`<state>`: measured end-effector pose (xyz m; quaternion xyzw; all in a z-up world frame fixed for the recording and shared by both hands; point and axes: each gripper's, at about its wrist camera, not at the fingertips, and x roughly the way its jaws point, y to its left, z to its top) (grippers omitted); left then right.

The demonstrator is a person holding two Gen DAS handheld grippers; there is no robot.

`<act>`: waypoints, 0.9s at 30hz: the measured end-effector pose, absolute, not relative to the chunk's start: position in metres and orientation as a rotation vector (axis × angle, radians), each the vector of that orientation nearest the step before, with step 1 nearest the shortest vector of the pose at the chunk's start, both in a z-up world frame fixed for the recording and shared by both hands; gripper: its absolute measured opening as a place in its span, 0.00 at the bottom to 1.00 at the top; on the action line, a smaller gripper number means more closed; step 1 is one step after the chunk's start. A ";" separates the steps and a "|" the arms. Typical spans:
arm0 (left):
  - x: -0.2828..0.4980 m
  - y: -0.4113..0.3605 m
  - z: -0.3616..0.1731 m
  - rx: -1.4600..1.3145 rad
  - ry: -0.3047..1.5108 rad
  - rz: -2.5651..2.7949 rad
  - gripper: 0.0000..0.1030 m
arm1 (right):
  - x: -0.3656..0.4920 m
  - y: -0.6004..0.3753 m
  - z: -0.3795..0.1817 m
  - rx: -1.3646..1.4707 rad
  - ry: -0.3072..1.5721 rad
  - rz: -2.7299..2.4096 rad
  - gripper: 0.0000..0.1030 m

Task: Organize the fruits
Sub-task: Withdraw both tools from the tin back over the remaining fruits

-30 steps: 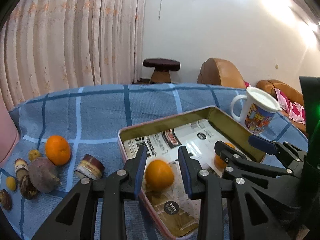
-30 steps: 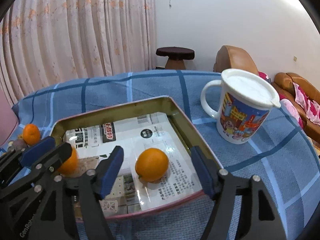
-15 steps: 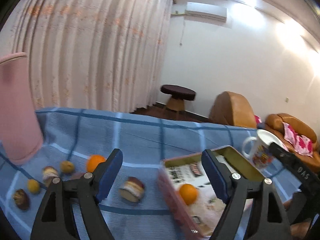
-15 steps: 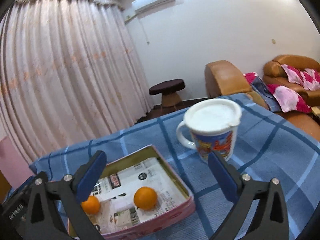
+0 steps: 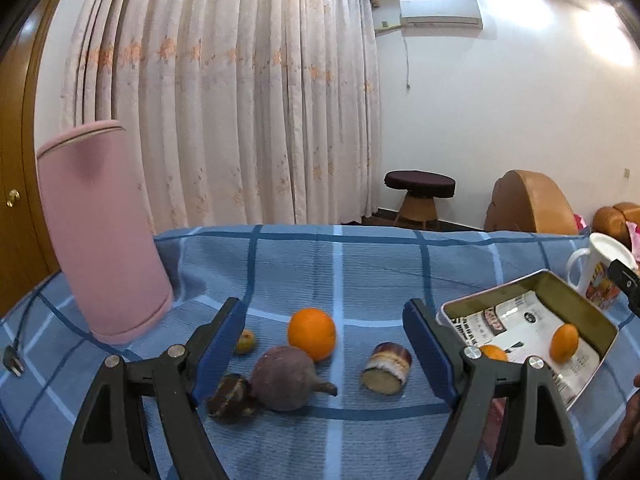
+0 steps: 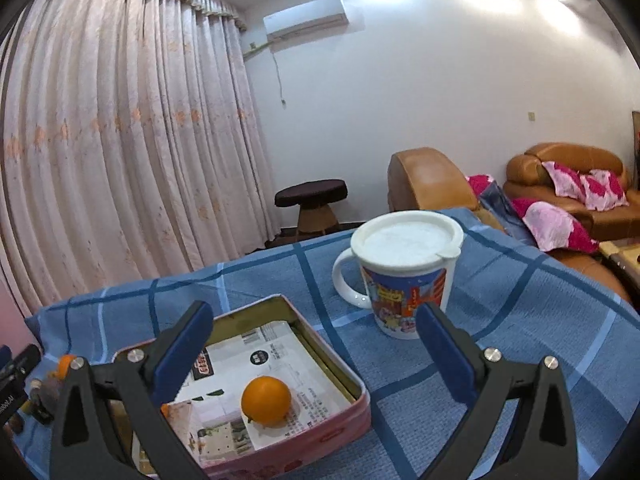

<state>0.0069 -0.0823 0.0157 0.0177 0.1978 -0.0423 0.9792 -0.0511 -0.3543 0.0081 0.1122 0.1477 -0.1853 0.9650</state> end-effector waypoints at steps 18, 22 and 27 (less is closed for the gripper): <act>0.002 -0.044 0.007 0.088 0.420 -0.076 0.80 | -0.060 -0.298 0.010 0.148 0.289 -0.377 1.00; 0.002 -0.036 0.006 0.097 0.421 -0.076 0.80 | -0.060 -0.274 0.009 0.136 0.300 -0.344 1.00; 0.002 -0.023 0.006 0.118 0.416 -0.065 0.80 | -0.055 -0.248 0.007 0.131 0.318 -0.305 1.00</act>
